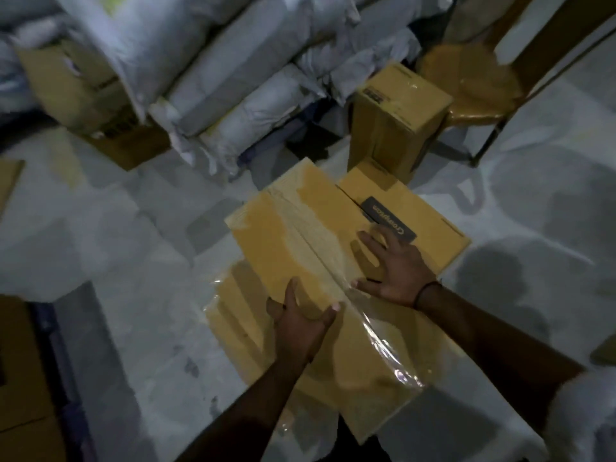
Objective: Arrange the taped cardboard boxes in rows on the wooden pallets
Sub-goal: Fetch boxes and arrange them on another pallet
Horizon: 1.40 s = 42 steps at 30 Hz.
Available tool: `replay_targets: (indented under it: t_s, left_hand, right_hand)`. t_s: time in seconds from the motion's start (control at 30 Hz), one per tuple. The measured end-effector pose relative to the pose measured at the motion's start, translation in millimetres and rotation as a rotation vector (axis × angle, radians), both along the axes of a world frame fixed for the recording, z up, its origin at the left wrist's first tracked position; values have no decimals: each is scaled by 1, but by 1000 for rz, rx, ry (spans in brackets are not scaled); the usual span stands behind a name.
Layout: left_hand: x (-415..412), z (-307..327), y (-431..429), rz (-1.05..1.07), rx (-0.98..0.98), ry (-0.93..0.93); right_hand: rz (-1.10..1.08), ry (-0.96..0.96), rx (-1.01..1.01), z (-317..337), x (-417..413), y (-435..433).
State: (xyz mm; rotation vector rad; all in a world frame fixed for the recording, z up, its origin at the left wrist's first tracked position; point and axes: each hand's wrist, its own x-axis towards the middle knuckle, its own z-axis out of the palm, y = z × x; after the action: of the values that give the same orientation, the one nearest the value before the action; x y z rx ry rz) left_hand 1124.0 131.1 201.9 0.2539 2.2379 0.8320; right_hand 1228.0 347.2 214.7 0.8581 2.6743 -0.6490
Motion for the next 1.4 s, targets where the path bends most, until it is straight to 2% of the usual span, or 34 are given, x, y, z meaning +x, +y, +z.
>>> replay_targets:
  t_s: [0.13, 0.3, 0.53, 0.7, 0.87, 1.07, 1.2, 1.4]
  left_hand:
    - [-24, 51, -97, 47, -34, 160]
    - [-46, 103, -251, 173, -178, 259]
    - [-37, 161, -504, 532, -267, 295]
    - [-6, 202, -643, 821, -385, 373]
    - [25, 225, -727, 1023, -374, 384]
    - [35, 249, -788, 1176, -416, 461]
    - [35, 256, -819, 1201, -460, 478]
    - [17, 232, -873, 1227, -484, 399]
  right_hand:
    - [221, -8, 137, 69, -35, -107]
    - [362, 9, 218, 124, -76, -271]
    - [651, 128, 186, 165, -124, -521]
    - [887, 257, 98, 193, -139, -663]
    - [1093, 372, 90, 222, -150, -758]
    - [1202, 456, 36, 238, -171, -831]
    - [1217, 447, -34, 233, -180, -871]
    - [1293, 395, -69, 208, -212, -934]
